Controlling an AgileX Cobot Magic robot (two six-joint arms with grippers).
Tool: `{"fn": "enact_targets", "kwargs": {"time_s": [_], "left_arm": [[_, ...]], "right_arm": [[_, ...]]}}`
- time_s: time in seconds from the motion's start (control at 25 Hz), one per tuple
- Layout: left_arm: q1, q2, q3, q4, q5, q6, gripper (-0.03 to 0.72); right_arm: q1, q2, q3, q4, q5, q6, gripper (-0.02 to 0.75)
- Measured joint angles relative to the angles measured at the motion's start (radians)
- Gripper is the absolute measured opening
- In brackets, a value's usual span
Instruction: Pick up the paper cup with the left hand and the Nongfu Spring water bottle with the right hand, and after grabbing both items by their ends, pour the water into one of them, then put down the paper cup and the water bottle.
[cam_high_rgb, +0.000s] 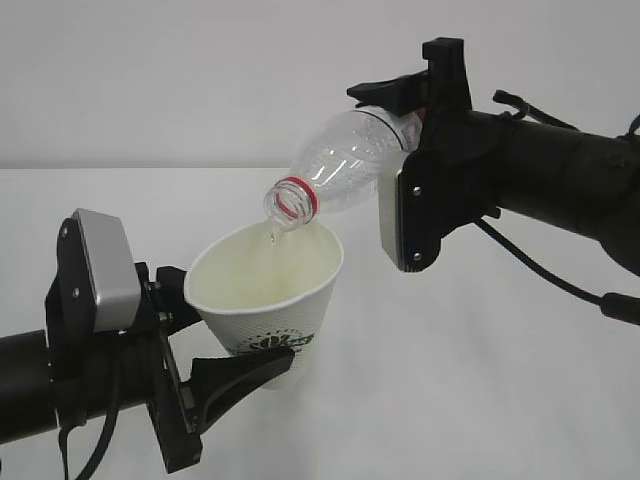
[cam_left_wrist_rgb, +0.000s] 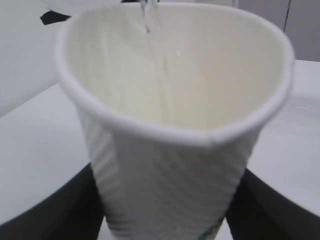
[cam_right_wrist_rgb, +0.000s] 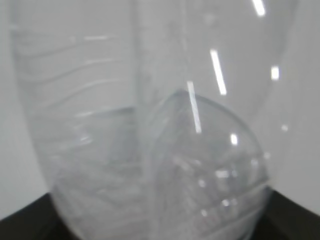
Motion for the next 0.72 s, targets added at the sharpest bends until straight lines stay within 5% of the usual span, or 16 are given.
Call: {"fn": "enact_targets", "kwargs": {"time_s": [0.72], "left_arm": [[0.000,0.000,0.000,0.000,0.042,0.000,0.507]], "right_arm": [[0.000,0.000,0.000,0.002,-0.008,-0.009,0.504]]}}
